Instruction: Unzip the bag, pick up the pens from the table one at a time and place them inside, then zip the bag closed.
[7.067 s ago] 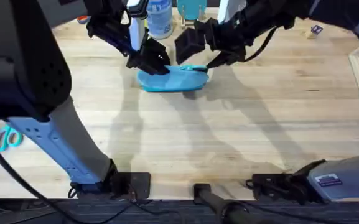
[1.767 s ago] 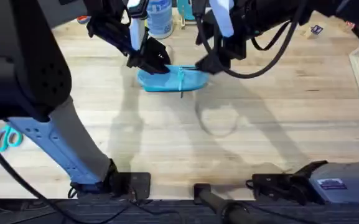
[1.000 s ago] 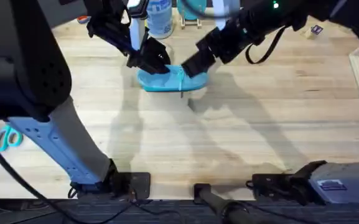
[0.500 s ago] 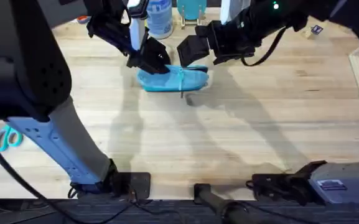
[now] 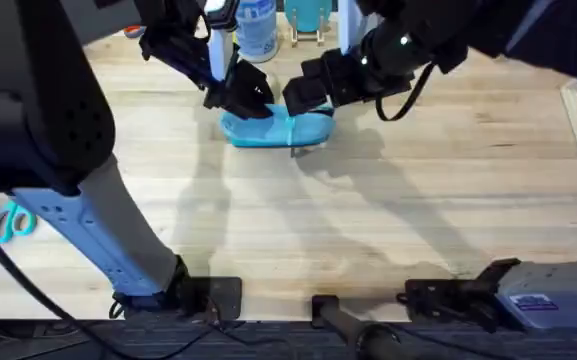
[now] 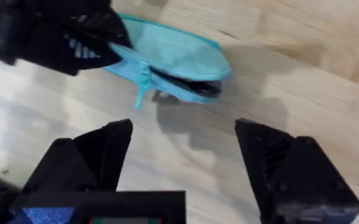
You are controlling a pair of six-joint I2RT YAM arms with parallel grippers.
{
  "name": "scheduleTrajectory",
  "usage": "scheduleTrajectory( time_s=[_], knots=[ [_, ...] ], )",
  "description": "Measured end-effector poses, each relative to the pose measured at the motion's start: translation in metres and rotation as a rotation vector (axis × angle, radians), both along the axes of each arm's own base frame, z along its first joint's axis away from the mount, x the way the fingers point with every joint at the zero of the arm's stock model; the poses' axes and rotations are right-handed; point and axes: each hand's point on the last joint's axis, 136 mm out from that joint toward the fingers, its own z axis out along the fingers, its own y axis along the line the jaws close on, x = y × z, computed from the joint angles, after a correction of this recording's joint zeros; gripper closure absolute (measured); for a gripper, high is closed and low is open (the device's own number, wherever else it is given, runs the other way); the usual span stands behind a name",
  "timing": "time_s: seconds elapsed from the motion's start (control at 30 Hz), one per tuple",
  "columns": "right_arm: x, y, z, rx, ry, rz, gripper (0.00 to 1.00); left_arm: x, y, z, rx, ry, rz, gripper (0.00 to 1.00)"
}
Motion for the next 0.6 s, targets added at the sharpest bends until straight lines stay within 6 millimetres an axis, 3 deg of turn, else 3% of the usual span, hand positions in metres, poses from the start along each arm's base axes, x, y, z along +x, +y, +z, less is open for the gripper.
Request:
scheduleTrajectory(
  time_s=[0.3,0.47,0.6],
  knots=[
    [-0.012,-0.021,-0.044,-0.077,0.049,-0.072,0.007,0.001,0.0,0.0,0.0,-0.004,0.0,0.959],
    [-0.016,-0.021,-0.045,-0.038,0.021,-0.093,0.007,0.002,0.0,0.0,0.0,-0.009,0.0,0.959],
    [-0.001,0.002,-0.037,0.095,-0.054,-0.08,0.006,0.003,0.0,0.0,0.0,-0.015,0.0,0.959]
  ],
)
